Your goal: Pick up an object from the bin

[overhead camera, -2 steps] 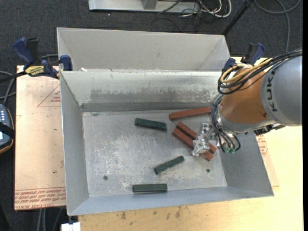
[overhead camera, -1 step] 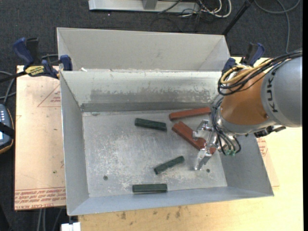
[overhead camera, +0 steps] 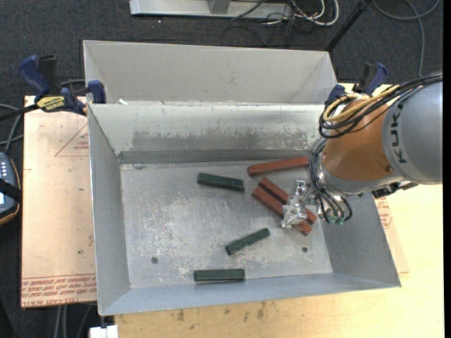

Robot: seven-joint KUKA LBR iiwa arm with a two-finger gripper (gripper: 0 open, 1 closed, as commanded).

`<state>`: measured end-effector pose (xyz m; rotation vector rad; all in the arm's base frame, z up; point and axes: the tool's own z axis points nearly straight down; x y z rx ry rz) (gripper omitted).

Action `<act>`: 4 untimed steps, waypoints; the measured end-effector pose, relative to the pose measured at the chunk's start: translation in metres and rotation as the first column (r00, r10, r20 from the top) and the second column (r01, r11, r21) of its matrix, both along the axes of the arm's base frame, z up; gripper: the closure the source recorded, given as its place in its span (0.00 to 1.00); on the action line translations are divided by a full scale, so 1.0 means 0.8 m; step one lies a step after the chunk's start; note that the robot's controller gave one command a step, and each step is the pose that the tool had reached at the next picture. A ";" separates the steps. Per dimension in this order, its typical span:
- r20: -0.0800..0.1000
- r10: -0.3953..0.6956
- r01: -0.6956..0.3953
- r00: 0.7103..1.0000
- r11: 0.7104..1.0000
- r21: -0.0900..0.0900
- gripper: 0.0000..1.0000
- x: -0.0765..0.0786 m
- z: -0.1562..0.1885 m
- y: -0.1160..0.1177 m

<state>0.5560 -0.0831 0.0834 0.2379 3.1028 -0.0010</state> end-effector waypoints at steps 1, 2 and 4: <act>-0.024 0.002 -0.001 1.000 1.000 0.004 0.00 -0.007 -0.001 0.001; -0.001 0.000 0.000 1.000 1.000 0.001 1.00 0.000 0.000 0.001; -0.019 0.002 -0.002 1.000 1.000 0.003 0.00 -0.006 -0.003 0.001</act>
Offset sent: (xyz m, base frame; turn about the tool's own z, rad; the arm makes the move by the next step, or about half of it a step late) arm 0.0000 0.0000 0.0000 0.0000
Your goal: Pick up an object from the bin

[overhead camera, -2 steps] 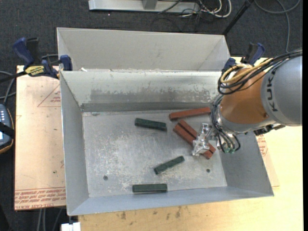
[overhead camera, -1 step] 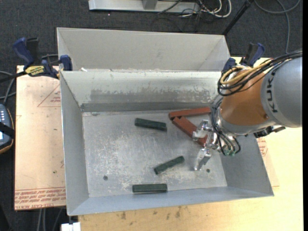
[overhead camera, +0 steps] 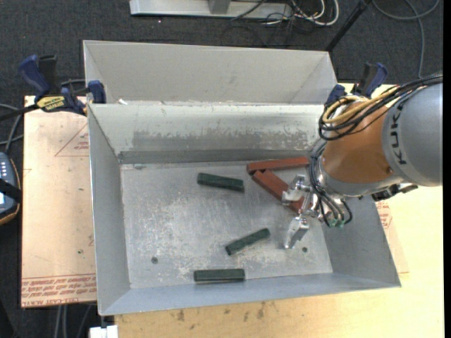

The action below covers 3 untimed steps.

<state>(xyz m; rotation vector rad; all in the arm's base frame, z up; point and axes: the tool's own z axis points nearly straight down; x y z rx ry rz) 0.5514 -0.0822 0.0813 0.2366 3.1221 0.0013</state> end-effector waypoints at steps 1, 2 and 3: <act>0.005 0.078 -0.078 0.997 0.997 -0.005 0.00 -0.015 -0.001 0.014; 0.000 0.442 -0.442 0.897 0.897 -0.006 1.00 0.014 -0.005 0.105; 0.000 0.442 -0.442 0.897 0.897 -0.006 1.00 0.014 -0.005 0.105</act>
Offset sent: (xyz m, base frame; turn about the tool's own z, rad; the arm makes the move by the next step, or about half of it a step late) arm 0.0056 0.0845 -0.0113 -0.4600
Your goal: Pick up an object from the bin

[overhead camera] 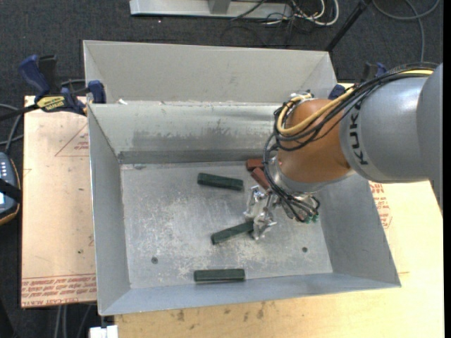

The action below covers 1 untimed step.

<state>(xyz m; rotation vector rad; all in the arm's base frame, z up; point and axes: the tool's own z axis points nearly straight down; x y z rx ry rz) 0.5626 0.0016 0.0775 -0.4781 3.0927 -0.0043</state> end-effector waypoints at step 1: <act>-0.012 0.062 -0.062 0.998 0.998 0.002 1.00 -0.010 0.239 0.015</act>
Offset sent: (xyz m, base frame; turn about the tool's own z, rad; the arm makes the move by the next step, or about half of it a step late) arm 0.0000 0.0000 0.0000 0.0000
